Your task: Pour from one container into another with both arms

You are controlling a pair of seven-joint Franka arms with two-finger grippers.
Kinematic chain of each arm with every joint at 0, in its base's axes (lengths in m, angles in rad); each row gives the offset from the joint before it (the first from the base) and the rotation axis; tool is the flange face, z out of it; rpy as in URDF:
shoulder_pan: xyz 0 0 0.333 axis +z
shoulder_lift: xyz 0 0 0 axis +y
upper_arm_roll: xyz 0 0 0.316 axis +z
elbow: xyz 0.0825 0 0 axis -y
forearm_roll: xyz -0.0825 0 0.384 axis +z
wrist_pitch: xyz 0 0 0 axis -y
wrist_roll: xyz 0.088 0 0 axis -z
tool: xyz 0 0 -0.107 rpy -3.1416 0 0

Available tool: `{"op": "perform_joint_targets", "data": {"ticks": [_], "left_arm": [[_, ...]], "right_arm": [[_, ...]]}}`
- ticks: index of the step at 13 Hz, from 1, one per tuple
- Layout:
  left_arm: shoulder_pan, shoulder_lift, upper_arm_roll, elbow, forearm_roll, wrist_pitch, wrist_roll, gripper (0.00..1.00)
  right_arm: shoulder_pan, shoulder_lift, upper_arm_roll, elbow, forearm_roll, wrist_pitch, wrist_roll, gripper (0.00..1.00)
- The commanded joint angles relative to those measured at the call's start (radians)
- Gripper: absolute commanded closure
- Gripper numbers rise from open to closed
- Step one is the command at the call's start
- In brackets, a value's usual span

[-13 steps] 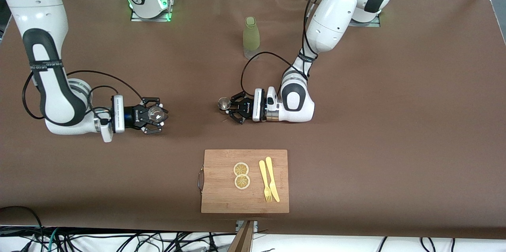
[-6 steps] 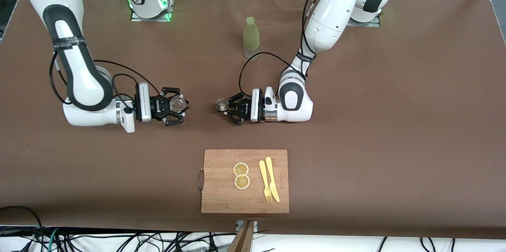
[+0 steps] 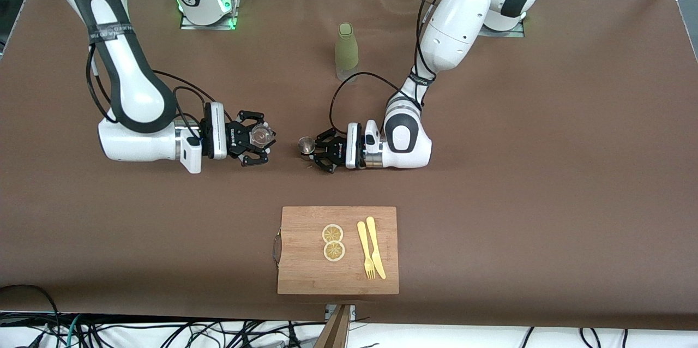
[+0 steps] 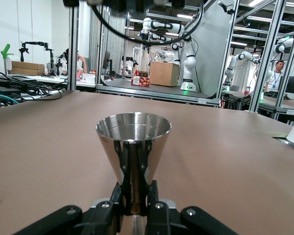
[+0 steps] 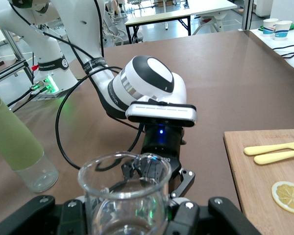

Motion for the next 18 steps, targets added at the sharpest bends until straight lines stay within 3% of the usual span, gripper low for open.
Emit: {"op": "perform_joint_targets", "data": {"ticks": [1,4,9,16,18], "left_arm": [[-0.011,0.032,0.006,0.050,-0.031,0.019,0.012,1.00],[-0.011,0.032,0.008,0.050,-0.028,0.019,0.012,1.00],[-0.011,0.031,0.009,0.050,-0.025,0.031,0.012,1.00],[-0.011,0.031,0.009,0.050,-0.025,0.031,0.012,1.00],[-0.011,0.031,0.009,0.050,-0.023,0.031,0.014,1.00]], "right_arm": [[0.017,-0.063,0.004,-0.045,-0.015,0.038,0.049,0.80],[0.045,-0.102,0.007,-0.086,-0.029,0.097,0.081,0.80],[0.095,-0.126,0.007,-0.086,-0.126,0.164,0.207,0.80],[0.121,-0.145,0.009,-0.089,-0.166,0.206,0.222,0.80],[0.132,-0.148,0.009,-0.096,-0.212,0.222,0.233,0.80]]}}
